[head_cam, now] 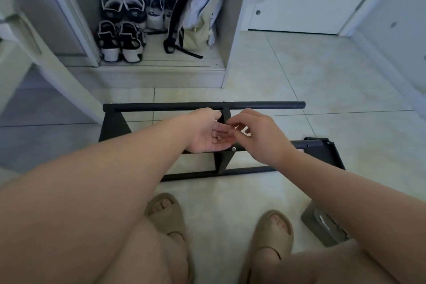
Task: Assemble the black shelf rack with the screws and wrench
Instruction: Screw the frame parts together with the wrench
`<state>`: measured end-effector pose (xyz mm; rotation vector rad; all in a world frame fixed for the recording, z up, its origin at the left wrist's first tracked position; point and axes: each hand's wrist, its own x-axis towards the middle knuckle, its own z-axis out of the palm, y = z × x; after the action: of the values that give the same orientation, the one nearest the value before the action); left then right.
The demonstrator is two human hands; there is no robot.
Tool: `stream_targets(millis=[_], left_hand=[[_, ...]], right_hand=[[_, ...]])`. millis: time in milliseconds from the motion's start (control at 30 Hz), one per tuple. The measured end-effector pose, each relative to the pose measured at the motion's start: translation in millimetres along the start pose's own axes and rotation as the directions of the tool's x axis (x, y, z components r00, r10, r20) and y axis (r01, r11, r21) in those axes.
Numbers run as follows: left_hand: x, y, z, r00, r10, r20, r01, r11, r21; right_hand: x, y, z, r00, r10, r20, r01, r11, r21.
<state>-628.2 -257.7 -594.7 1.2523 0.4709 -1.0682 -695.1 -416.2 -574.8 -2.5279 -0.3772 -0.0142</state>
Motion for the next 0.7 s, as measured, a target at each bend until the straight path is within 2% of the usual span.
stream_targets(millis=[100, 200, 267, 367, 433, 500, 700], left_hand=[[12.1, 4.5, -10.0, 0.988, 0.028, -0.154, -0.012, 0.994, 0.108], [29.7, 8.8, -16.3, 0.939, 0.193, -0.284, -0.076, 0.924, 0.375], [41.8, 10.7, -18.7, 0.909, 0.298, -0.29, -0.086, 0.818, 0.569], [61.0, 5.4, -18.9, 0.903, 0.377, -0.209, -0.064, 0.596, 0.8], [75.1, -0.8, -16.4, 0.911, 0.374, -0.173, -0.062, 0.54, 0.84], [85.6, -5.1, -11.6, 0.921, 0.365, -0.138, -0.083, 0.528, 0.845], [99.9, -13.4, -5.7, 0.925, 0.369, -0.093, -0.149, 0.576, 0.803]], right_hand=[[11.4, 17.8, 12.0, 0.997, 0.073, 0.032, -0.072, 0.997, -0.033], [18.1, 40.4, 23.8, 0.963, 0.214, 0.161, -0.189, 0.969, -0.158], [20.4, 53.6, 29.4, 0.917, 0.314, 0.246, -0.255, 0.936, -0.245], [21.4, 66.8, 33.6, 0.844, 0.414, 0.34, -0.293, 0.888, -0.355], [21.1, 72.1, 36.1, 0.836, 0.42, 0.353, -0.282, 0.881, -0.38], [20.9, 75.7, 39.3, 0.852, 0.397, 0.341, -0.27, 0.892, -0.363], [19.8, 78.7, 44.6, 0.872, 0.373, 0.317, -0.264, 0.904, -0.336]])
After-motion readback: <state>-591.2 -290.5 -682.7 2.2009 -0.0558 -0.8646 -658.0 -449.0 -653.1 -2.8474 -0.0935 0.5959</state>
